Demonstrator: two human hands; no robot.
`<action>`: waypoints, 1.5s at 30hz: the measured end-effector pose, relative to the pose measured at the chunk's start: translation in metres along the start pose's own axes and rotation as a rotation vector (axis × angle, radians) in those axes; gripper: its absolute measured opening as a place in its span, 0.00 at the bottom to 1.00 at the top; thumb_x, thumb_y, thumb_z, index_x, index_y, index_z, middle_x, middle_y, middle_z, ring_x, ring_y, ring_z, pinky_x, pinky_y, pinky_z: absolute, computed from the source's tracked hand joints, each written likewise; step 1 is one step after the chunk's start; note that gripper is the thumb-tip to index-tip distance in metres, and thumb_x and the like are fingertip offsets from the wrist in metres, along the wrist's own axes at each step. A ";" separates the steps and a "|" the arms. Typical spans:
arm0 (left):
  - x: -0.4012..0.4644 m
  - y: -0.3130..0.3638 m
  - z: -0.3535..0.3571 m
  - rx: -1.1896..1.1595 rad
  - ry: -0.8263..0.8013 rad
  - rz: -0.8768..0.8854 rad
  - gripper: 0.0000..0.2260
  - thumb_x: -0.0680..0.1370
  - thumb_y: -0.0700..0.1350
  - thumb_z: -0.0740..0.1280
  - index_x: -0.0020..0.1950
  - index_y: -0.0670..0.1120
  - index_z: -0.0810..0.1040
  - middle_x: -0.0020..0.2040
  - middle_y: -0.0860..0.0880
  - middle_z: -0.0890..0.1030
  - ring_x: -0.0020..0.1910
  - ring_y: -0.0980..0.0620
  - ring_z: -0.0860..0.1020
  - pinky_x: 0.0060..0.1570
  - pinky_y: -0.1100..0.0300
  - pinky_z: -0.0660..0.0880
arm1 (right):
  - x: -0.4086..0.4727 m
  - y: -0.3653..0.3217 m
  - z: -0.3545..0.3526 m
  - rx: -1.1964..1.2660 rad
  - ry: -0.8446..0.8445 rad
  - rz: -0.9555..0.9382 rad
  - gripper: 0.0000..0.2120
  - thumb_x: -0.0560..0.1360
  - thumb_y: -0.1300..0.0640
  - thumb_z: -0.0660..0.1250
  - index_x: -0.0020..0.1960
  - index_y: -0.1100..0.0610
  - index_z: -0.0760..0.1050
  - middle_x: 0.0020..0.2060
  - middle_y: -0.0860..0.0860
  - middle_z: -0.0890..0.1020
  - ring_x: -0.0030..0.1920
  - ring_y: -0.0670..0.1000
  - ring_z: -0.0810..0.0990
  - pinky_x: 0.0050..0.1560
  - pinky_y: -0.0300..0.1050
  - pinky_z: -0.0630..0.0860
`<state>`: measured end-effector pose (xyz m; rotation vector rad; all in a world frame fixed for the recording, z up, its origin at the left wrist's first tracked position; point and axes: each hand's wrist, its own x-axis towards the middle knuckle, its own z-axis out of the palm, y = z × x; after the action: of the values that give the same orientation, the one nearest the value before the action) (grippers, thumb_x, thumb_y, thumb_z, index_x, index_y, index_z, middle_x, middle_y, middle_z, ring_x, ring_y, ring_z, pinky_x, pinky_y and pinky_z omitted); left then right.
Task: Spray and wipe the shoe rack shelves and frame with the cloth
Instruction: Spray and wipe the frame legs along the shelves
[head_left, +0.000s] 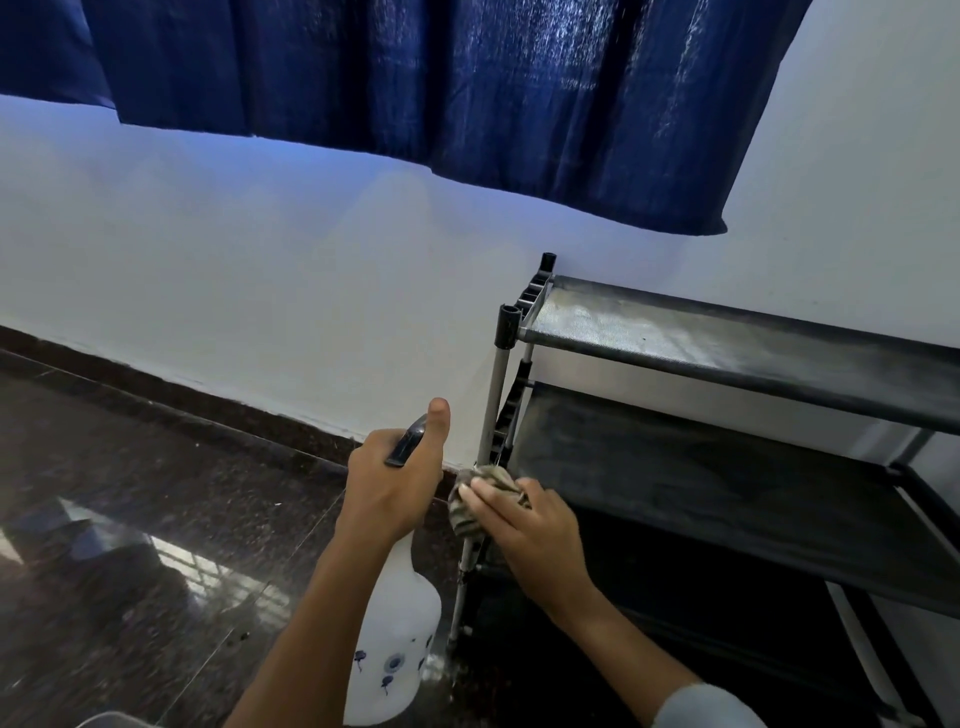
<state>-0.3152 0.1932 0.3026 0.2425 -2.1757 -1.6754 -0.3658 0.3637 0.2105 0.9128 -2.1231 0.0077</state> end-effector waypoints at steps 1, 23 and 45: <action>0.000 0.000 0.000 0.014 0.001 0.004 0.40 0.70 0.72 0.56 0.39 0.30 0.75 0.36 0.35 0.80 0.32 0.49 0.76 0.37 0.56 0.73 | 0.006 -0.001 -0.002 -0.016 -0.008 0.007 0.24 0.66 0.59 0.76 0.61 0.50 0.78 0.56 0.46 0.81 0.42 0.53 0.80 0.34 0.43 0.74; -0.010 -0.021 0.006 -0.141 -0.406 -0.034 0.30 0.72 0.66 0.57 0.39 0.38 0.78 0.34 0.43 0.79 0.36 0.49 0.76 0.41 0.59 0.71 | 0.043 0.037 -0.073 0.473 -1.026 0.488 0.27 0.70 0.66 0.57 0.61 0.40 0.75 0.59 0.47 0.78 0.57 0.54 0.77 0.56 0.53 0.76; -0.021 -0.046 0.028 0.013 -0.103 -0.293 0.27 0.78 0.63 0.59 0.33 0.42 0.76 0.30 0.46 0.78 0.27 0.53 0.76 0.25 0.67 0.71 | -0.020 0.034 -0.045 0.822 -0.705 0.976 0.26 0.68 0.68 0.58 0.59 0.47 0.78 0.53 0.51 0.82 0.55 0.54 0.79 0.58 0.50 0.76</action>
<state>-0.3121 0.2135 0.2485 0.5103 -2.3179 -1.8651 -0.3479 0.4146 0.2374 0.1595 -3.0952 1.2879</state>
